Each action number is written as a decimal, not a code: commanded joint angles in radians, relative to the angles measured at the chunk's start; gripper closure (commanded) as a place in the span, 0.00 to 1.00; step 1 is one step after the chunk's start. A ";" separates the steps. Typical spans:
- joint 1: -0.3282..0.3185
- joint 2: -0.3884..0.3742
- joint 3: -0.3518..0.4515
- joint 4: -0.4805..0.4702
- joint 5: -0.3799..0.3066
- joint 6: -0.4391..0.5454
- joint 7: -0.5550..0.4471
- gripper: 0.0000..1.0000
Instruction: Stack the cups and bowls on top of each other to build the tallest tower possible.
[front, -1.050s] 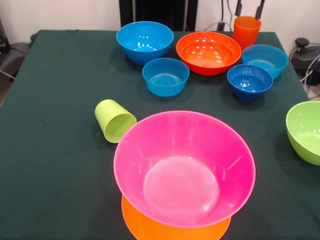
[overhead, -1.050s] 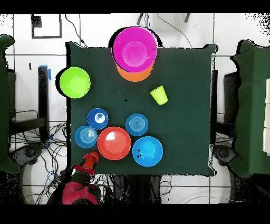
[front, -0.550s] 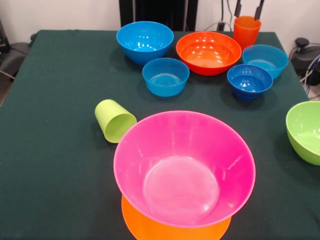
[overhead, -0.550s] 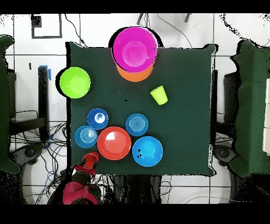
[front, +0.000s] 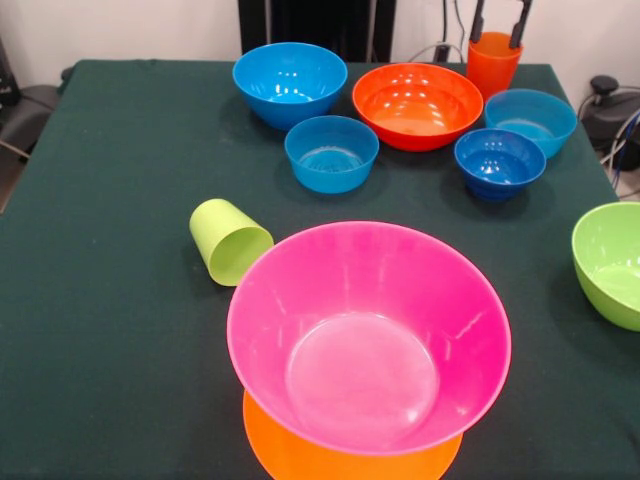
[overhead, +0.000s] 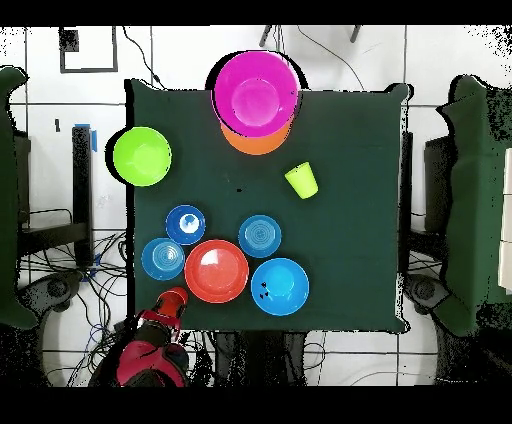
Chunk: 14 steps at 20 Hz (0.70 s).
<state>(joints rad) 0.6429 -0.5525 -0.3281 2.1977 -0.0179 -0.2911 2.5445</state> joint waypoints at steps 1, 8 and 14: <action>0.016 0.102 0.035 -0.117 0.034 -0.063 0.061 0.00; 0.002 0.120 0.031 -0.125 0.003 -0.066 0.053 0.00; -0.013 0.131 0.038 -0.125 -0.013 -0.083 0.057 0.00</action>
<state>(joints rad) 0.6465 -0.4674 -0.3682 2.1702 -0.0177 -0.3228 2.5445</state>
